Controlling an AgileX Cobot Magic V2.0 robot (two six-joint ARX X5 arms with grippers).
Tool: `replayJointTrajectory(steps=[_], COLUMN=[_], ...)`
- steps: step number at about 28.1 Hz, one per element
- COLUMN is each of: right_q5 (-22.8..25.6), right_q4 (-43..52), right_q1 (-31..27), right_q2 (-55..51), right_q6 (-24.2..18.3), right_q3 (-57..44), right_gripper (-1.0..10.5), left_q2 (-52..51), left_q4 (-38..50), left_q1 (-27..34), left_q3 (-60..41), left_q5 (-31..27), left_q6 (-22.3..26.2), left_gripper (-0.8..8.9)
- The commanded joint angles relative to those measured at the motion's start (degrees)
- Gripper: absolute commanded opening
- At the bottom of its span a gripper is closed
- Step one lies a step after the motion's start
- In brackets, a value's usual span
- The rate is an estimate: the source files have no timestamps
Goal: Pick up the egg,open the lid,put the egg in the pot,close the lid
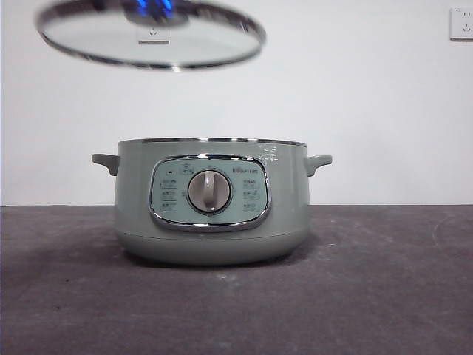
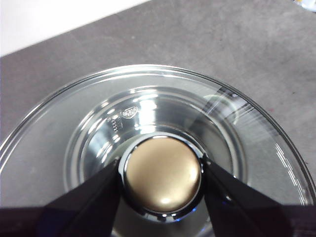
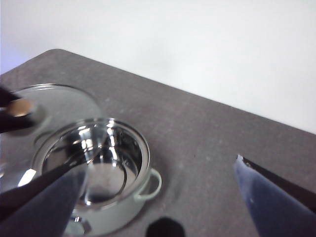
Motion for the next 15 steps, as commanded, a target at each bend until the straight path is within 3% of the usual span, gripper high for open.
replayJointTrajectory(steps=[1, 15], right_q5=[0.02, 0.04], right_q4=[-1.79, -8.5], right_q1=[-0.02, -0.02], right_q2=[-1.7, -4.74], right_q6=[0.57, 0.57], right_q3=[-0.15, -0.15], right_gripper=[5.0, 5.0], left_q2=[2.19, 14.25], left_q4=[5.11, 15.19], left_q1=[-0.13, -0.52], left_q3=[0.2, 0.2], left_q5=[0.31, 1.66], left_q6=[0.85, 1.03], left_gripper=[-0.08, -0.09])
